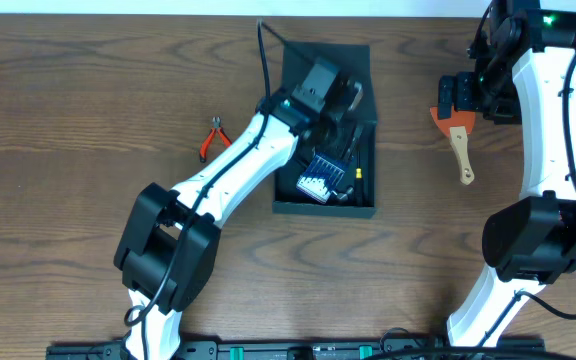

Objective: Pack container
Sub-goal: 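Withdraw the left gripper and move it over the red pliers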

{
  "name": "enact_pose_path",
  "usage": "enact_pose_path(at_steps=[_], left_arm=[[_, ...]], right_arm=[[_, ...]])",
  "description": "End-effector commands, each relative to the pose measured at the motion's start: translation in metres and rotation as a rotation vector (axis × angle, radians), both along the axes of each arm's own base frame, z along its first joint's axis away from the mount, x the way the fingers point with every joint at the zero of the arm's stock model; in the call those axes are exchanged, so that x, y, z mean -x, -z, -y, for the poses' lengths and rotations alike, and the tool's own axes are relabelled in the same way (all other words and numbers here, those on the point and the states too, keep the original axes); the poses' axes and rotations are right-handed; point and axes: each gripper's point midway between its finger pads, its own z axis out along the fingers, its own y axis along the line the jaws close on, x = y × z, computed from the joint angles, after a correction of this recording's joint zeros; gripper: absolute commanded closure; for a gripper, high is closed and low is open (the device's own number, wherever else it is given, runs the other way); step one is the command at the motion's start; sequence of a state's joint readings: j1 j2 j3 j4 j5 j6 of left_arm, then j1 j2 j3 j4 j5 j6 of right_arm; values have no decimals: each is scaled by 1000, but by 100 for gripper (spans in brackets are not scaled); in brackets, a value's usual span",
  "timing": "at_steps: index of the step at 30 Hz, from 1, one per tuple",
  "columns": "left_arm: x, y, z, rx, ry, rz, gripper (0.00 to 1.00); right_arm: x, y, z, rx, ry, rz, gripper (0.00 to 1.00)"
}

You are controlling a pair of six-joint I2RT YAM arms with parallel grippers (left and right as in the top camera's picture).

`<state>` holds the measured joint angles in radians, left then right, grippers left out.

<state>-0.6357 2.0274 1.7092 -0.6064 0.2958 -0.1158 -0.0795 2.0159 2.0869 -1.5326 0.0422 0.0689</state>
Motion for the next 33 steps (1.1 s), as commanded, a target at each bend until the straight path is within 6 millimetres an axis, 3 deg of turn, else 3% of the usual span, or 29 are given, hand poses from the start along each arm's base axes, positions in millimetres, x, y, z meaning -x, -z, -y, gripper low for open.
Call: enact_pose_path(at_steps=[1, 6, 10, 16, 18, 20, 27, 33], left_arm=[[-22, -28, -25, -134, -61, 111, 29], [-41, -49, -100, -378, -310, 164, 30], [-43, -63, -165, -384, -567, 82, 29], [-44, -57, -257, -433, -758, -42, 28], [-44, -51, -277, -437, -796, -72, 28], [-44, -41, -287, -416, -789, -108, 28], [-38, 10, -296, -401, -678, -173, 2], [-28, 50, -295, -442, -550, -176, 2]], right_arm=[[-1, -8, 3, 3, 18, 26, 1], [-1, -8, 3, 3, 18, 25, 1], [-1, -8, 3, 3, 18, 26, 1], [-1, -8, 3, 3, 18, 26, 1], [-1, -8, 3, 3, 18, 26, 1], [-1, -8, 3, 3, 18, 26, 1], [-1, -8, 3, 3, 18, 26, 1], [-1, -8, 2, 3, 17, 26, 1]])
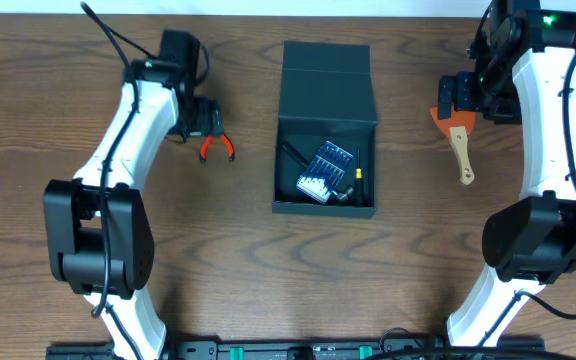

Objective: Pack container
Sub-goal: 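Withdraw the left gripper and move it over the red pliers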

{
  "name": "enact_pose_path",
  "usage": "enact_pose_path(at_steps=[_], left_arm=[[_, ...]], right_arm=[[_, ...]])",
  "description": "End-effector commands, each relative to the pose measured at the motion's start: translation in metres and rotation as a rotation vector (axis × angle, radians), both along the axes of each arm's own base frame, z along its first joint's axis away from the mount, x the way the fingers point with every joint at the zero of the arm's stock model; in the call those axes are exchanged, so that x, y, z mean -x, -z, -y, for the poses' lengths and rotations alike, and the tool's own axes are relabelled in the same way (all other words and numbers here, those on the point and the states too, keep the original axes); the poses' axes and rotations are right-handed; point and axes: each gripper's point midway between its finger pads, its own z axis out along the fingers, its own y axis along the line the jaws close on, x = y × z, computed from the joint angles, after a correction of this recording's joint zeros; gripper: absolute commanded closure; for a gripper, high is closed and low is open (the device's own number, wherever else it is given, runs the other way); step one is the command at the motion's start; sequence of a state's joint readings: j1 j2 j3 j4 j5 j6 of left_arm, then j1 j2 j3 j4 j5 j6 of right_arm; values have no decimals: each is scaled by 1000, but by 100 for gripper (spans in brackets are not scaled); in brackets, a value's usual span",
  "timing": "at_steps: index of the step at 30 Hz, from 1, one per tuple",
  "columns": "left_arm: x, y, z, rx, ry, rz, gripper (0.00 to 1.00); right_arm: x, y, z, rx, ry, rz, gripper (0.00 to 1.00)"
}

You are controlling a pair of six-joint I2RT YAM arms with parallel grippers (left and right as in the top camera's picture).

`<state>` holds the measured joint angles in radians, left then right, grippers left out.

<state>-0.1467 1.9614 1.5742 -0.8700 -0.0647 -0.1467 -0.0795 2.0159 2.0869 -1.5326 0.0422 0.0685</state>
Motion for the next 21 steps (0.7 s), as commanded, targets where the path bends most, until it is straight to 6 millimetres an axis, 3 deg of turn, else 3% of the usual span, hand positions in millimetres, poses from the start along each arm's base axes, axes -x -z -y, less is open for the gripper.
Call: enact_pose_path(at_steps=[1, 21], left_arm=[[6, 10, 4, 1, 122, -15, 2], [5, 58, 10, -18, 345, -31, 2]], right_arm=[[-1, -8, 2, 3, 17, 26, 1], [-1, -8, 2, 3, 17, 26, 1]])
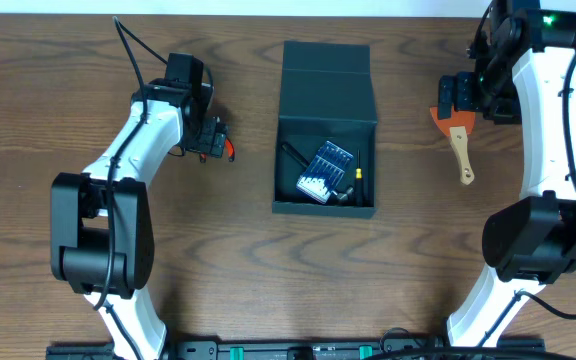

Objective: Pack container
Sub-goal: 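Withdraw the left gripper and move it over the red pliers, then lower the left gripper and close it on the pliers handle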

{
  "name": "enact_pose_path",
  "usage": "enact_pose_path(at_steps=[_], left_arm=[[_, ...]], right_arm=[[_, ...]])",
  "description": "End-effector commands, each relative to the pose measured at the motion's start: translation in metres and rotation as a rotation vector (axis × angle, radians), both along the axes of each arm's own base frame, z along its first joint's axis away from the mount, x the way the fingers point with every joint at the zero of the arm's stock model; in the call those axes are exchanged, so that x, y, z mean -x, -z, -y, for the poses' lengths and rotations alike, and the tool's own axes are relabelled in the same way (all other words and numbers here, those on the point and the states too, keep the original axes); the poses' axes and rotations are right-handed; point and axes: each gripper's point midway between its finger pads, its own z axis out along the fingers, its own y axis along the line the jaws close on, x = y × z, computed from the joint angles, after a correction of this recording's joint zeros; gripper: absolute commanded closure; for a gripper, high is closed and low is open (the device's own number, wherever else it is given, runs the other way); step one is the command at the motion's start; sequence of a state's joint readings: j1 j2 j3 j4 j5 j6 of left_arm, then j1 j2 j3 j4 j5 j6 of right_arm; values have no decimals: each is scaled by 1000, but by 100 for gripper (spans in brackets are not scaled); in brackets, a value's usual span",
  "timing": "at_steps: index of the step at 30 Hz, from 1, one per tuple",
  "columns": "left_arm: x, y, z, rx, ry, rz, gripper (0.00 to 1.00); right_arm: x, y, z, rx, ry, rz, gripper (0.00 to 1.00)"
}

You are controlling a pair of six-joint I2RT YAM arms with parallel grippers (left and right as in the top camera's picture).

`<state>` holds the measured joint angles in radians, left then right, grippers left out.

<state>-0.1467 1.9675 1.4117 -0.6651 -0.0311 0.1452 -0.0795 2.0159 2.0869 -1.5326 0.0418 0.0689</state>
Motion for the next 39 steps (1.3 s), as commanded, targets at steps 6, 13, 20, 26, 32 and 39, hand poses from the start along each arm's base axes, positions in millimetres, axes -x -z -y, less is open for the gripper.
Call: enact_pose_path(at_steps=[6, 13, 20, 26, 32, 39], left_arm=[[4, 32, 7, 17, 90, -67, 2], [3, 47, 7, 7, 123, -84, 2], [3, 63, 7, 5, 130, -105, 2], [3, 66, 7, 4, 130, -108, 1], [5, 66, 7, 3, 129, -116, 0], [8, 67, 6, 3, 129, -131, 22]], right_arm=[[-1, -8, 2, 4, 17, 26, 1], [-1, -8, 2, 4, 17, 26, 1], [-1, -8, 3, 4, 18, 26, 1], [-1, -8, 2, 4, 17, 26, 1], [-1, -8, 2, 4, 17, 26, 1], [-1, -8, 2, 4, 17, 26, 1]])
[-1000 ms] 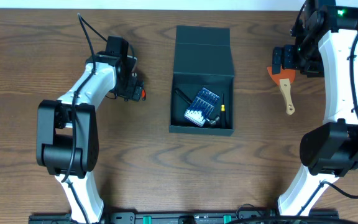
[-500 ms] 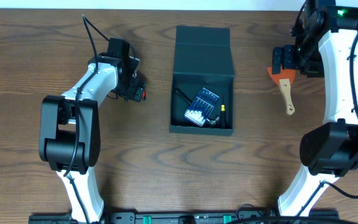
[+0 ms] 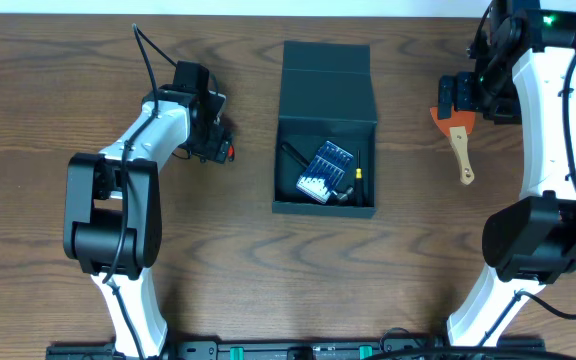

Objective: Pack container
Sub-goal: 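Lower the left gripper and close it on the pliers handle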

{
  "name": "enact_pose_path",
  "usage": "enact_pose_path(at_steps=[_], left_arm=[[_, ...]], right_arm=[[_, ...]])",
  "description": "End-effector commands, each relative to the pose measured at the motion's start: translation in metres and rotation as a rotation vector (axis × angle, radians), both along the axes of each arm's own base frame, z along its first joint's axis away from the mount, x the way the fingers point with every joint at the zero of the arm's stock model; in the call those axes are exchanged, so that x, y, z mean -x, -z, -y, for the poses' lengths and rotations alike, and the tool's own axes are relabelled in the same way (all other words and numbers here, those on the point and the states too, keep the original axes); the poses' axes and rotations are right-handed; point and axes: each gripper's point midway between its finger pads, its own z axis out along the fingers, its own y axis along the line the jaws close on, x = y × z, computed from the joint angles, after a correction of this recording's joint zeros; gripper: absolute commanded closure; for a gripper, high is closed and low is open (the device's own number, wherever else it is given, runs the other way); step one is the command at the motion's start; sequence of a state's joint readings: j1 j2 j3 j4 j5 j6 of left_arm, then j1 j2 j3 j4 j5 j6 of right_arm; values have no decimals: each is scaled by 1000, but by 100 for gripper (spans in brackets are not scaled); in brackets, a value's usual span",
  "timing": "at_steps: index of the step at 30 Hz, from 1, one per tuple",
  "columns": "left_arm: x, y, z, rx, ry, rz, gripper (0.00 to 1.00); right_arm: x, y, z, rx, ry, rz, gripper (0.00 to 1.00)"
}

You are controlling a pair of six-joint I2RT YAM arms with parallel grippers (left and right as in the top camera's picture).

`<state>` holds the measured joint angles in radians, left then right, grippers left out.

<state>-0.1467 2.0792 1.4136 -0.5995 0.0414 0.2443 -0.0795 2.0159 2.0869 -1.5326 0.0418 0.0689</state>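
The dark open box (image 3: 280, 190) stands mid-table with its lid (image 3: 328, 85) folded back. Inside it lie a blue bit set (image 3: 325, 170) and a few small dark tools. My left gripper (image 3: 215, 140) is down over the red-handled pliers (image 3: 230, 152) to the left of the box. Only a red tip of them shows, and the jaws are hidden from above. My right gripper (image 3: 460, 100) hangs over the orange blade of a wooden-handled spatula (image 3: 461, 155) at the right. Its jaw state does not show.
The wooden table runs to a pale far edge (image 3: 268, 8). The left arm's cable (image 3: 148, 55) loops above its wrist. Both arm bases stand at the near edge.
My left gripper has shifted slightly to the right over the pliers, and its arm now lies straighter. A red tip of the pliers still peeks out. The right arm, spatula and box have not moved.
First my left gripper reached into the box while the pliers lay free to its left. Then it was out of the box, just behind the pliers, then down on top of them, where it remains. The right arm has stayed over the spatula throughout.
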Motion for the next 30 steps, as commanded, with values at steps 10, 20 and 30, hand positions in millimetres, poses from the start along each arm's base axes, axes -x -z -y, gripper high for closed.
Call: enact_pose_path(at_steps=[10, 20, 30], left_arm=[[15, 25, -4, -28, 22, -84, 42], [14, 24, 13, 46, 73, -77, 39], [17, 25, 17, 16, 136, -82, 35]], right_arm=[[-1, -8, 2, 4, 17, 26, 1], [-1, -8, 2, 4, 17, 26, 1], [-1, -8, 2, 4, 17, 26, 1]])
